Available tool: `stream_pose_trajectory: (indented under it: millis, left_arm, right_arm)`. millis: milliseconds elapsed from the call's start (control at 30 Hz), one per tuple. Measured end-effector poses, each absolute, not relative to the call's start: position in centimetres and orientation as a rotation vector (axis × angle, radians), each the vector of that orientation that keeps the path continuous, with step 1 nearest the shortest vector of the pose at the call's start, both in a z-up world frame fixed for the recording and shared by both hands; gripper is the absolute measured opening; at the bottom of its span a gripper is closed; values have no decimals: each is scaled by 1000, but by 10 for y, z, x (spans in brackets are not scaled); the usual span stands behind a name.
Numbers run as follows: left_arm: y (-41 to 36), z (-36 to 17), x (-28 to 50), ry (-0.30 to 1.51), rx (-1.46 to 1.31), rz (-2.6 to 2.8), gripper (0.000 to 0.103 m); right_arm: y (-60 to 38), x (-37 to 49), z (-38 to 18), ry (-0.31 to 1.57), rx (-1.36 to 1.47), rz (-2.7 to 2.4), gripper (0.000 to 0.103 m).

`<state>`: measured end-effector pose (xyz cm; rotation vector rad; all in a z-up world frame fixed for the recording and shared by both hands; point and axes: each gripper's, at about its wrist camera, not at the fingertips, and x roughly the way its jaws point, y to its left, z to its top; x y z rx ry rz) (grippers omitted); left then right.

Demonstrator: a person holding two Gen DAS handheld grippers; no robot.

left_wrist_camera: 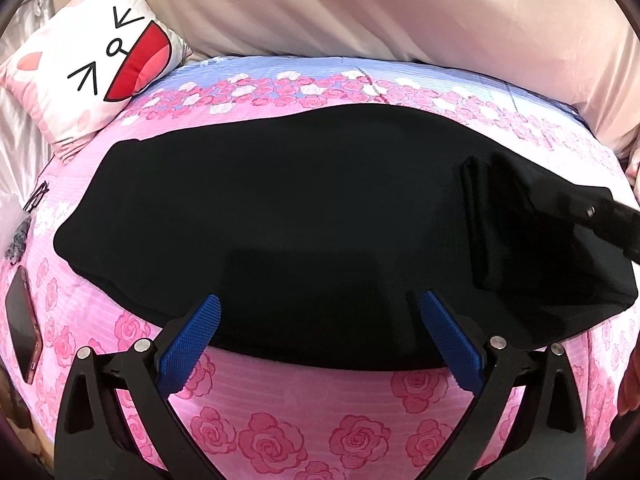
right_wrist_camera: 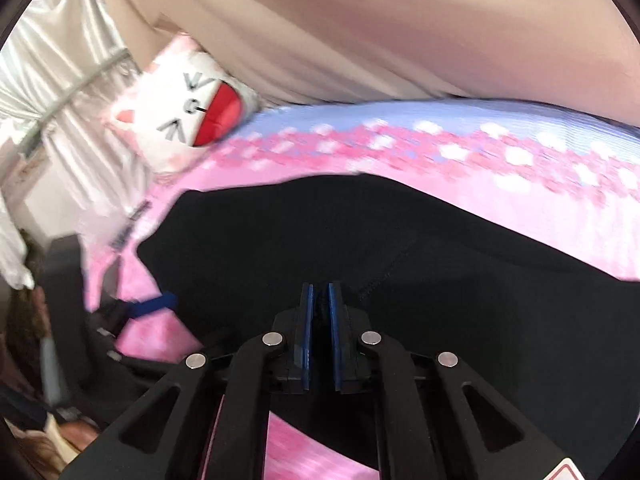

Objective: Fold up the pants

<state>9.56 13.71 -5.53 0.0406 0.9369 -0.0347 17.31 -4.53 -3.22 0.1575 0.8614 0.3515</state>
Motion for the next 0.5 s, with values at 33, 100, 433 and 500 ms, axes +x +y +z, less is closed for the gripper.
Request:
stream_pose_trajectory:
  millis: [33, 100, 433, 500]
  left_arm:
    - [138, -56, 96, 937, 39, -35, 98]
    - [139, -57, 96, 943, 43, -32, 98]
    - [159, -64, 104, 964, 17, 16, 98]
    - [163, -63, 105, 961, 12, 24, 98]
  right_arm:
    - [-40, 177, -39, 869, 140, 352, 8]
    - [-33, 190, -69, 969, 111, 378, 14]
    - [-62, 155, -30, 853, 112, 251, 32]
    - [-70, 151, -30, 848, 76, 201, 43]
